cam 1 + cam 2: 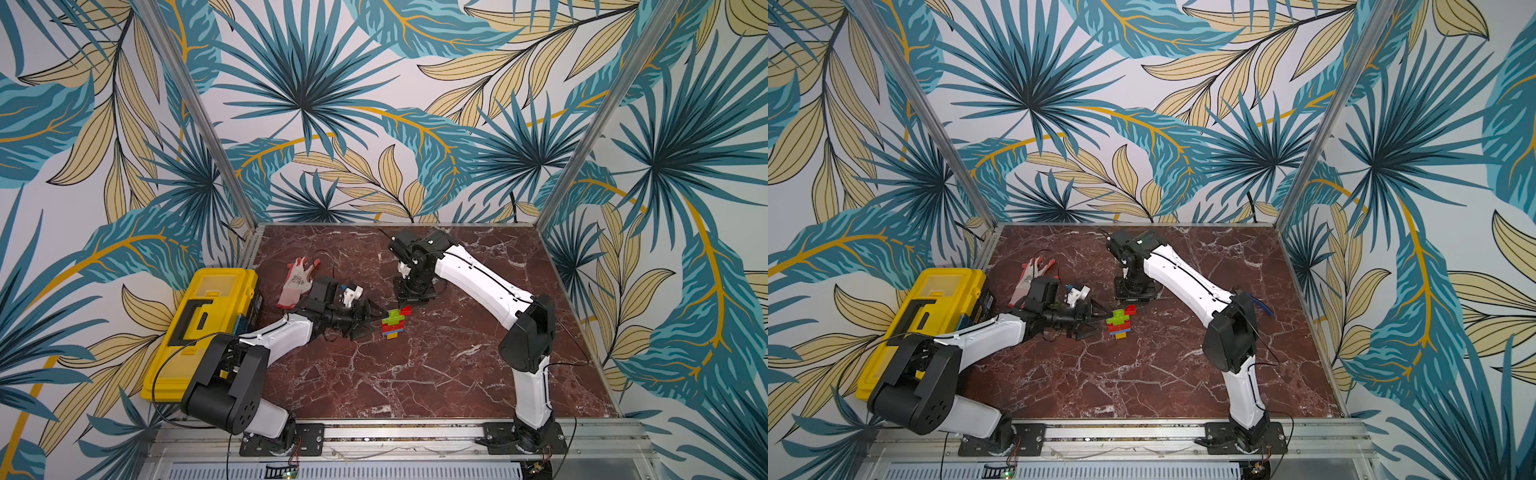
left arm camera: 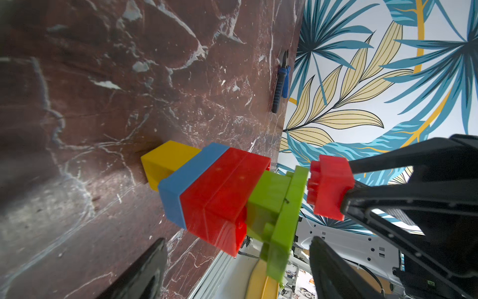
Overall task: Assemble a carrot with lego
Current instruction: Assemble the lego brick with the lego brick.
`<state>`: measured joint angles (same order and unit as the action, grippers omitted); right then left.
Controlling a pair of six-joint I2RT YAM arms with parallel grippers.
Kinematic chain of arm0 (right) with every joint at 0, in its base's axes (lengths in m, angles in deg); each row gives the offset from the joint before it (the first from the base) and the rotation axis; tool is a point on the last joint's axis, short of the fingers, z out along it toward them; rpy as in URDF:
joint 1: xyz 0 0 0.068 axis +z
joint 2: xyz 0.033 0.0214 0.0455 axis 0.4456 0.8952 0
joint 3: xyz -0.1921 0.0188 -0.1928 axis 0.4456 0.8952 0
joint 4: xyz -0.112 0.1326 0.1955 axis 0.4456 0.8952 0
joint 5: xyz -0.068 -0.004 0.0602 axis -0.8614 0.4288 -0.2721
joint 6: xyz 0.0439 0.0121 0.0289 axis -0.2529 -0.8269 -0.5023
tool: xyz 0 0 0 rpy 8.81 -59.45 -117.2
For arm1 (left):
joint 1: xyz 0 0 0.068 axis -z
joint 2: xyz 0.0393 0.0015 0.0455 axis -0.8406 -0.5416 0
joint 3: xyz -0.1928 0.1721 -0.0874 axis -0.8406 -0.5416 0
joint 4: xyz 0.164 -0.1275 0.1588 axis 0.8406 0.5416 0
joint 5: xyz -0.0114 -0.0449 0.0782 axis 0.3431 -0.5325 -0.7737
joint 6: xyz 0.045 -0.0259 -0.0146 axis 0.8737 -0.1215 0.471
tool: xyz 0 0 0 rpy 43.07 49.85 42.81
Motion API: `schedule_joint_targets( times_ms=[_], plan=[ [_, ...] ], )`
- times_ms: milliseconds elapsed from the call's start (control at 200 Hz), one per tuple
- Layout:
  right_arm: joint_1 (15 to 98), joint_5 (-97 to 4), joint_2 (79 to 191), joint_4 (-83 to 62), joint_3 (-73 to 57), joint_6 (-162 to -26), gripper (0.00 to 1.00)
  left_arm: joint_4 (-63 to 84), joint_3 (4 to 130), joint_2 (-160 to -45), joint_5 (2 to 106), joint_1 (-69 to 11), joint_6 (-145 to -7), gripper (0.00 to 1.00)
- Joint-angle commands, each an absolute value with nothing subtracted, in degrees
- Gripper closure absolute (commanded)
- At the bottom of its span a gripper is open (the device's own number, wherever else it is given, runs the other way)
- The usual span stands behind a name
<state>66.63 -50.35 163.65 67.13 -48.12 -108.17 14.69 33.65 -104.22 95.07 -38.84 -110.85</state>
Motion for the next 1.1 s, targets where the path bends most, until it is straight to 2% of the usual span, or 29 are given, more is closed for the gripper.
schedule_joint_targets(
  times_ms=[0, 1096],
  plan=[
    [66.9, -49.7, 165.5, 67.7, -49.2, -107.6, 0.71, 15.0, 33.6, -104.5, 94.5, -38.5, -110.0, 0.13],
    [67.8, -49.2, 167.0, 71.4, -49.2, -106.8, 0.74, 15.0, 33.6, -108.5, 93.2, -38.2, -109.5, 0.16]
  ],
)
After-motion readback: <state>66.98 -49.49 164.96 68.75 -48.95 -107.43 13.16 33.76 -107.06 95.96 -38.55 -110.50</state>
